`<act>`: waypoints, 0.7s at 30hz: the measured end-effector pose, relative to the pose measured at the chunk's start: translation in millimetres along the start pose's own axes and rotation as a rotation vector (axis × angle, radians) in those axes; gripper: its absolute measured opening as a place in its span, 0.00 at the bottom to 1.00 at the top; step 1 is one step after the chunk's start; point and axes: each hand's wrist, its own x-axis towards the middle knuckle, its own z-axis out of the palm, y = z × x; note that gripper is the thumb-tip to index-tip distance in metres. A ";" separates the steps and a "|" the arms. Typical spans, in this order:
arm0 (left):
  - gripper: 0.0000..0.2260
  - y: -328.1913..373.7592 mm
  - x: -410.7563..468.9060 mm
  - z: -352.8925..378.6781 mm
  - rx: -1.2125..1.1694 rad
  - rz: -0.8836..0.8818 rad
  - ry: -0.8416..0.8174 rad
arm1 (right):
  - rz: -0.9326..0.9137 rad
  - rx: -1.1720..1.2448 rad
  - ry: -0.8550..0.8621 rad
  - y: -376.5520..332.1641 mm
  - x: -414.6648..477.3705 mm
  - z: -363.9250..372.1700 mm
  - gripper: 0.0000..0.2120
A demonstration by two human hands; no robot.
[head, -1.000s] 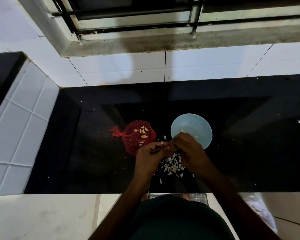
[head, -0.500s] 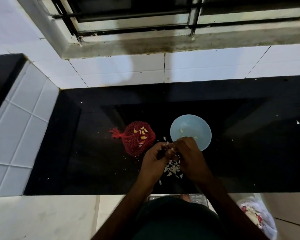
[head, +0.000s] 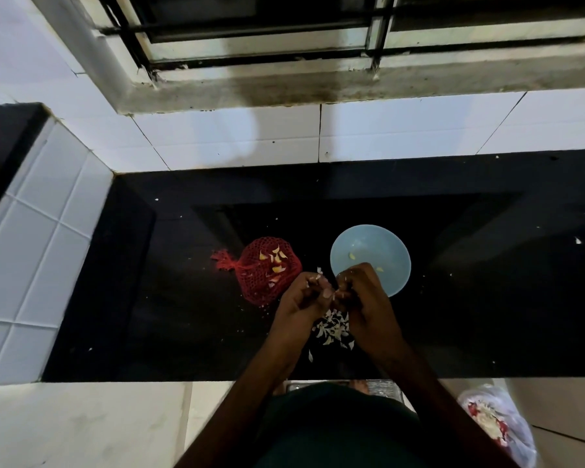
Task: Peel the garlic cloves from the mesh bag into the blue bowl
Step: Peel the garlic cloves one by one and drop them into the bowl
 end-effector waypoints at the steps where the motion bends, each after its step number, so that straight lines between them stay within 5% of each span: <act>1: 0.04 0.4 0.2 -0.2 -0.002 -0.004 0.011 | 0.017 0.013 0.002 1.6 -0.1 -0.5 0.05; 9: 0.06 -1.6 6.6 -8.4 0.132 0.063 0.099 | 0.083 -0.007 0.037 6.5 0.2 -5.3 0.20; 21: 0.11 0.3 9.0 -10.0 0.017 0.007 0.020 | -0.034 -0.098 -0.062 8.2 4.7 -4.9 0.25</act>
